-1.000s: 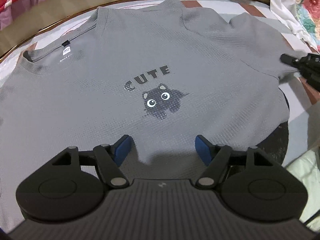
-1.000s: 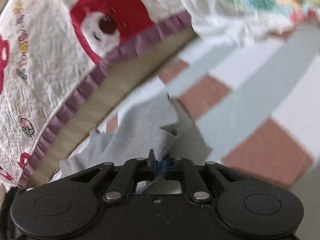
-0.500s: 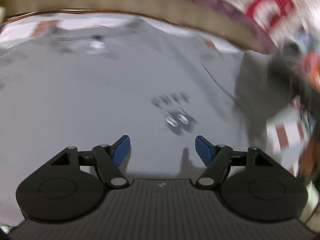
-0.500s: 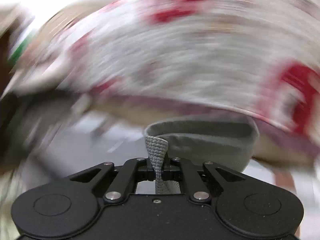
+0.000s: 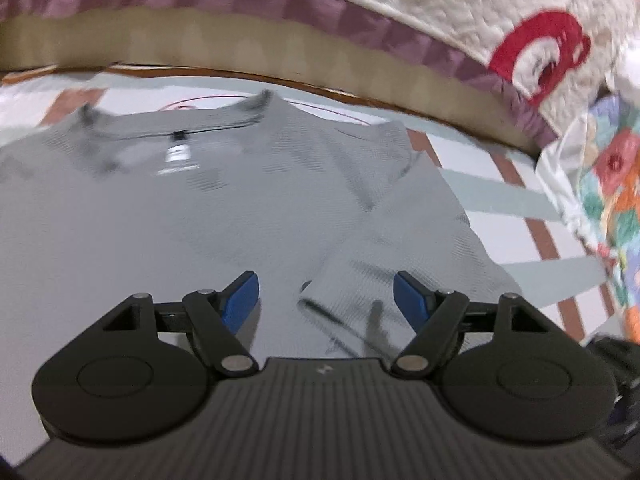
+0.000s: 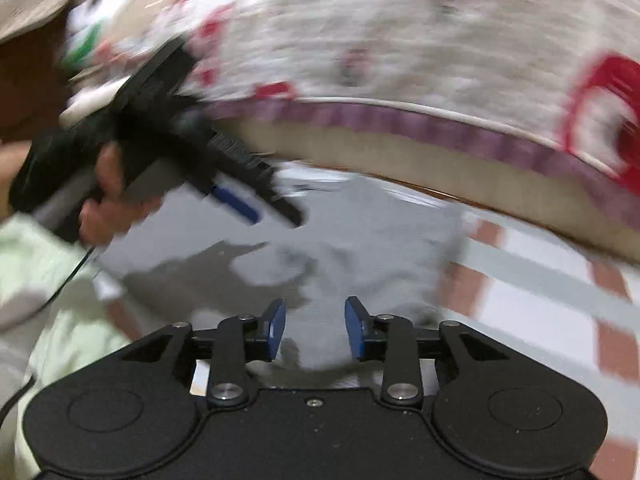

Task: Fold clothes

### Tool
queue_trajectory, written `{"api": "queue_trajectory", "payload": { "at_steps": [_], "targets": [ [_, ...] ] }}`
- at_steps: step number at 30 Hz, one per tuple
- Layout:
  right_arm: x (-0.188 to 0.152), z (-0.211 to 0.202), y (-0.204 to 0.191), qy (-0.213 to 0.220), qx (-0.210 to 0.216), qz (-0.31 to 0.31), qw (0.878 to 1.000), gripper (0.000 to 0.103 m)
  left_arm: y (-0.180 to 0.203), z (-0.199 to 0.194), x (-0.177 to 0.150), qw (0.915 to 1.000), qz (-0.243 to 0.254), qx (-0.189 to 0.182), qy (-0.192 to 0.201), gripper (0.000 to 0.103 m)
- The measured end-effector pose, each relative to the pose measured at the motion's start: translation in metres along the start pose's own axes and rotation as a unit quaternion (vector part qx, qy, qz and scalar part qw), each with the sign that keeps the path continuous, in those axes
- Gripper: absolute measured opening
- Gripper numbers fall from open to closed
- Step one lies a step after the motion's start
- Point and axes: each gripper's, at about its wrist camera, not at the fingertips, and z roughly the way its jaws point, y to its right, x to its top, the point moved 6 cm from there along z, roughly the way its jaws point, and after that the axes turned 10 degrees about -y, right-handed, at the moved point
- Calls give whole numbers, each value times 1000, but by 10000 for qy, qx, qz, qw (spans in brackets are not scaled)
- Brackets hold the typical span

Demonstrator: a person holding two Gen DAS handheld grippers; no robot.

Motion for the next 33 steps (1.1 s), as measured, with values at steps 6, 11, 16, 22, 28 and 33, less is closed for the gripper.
{"api": "queue_trajectory", "payload": {
  "at_steps": [6, 11, 16, 22, 28, 33],
  "targets": [
    [-20, 10, 24, -492, -755, -8, 9959, 39, 19, 39, 8, 9981, 438, 194, -390, 78],
    [-34, -4, 33, -374, -542, 611, 9960, 39, 32, 30, -7, 9836, 1106, 1275, -631, 7],
    [-39, -1, 61, -372, -198, 1467, 9883, 39, 14, -21, -23, 9970, -236, 735, -66, 3],
    [-33, 8, 50, -354, -551, 965, 9932, 39, 15, 4, -57, 9912, -24, 1121, -710, 3],
    [-29, 16, 59, -206, -783, 1165, 9899, 21, 12, -19, -47, 9940, -167, 1047, -281, 7],
    [-38, 17, 67, -266, -672, 1723, 9824, 17, 3, -14, -38, 9960, -623, 568, -292, 42]
  ]
}}
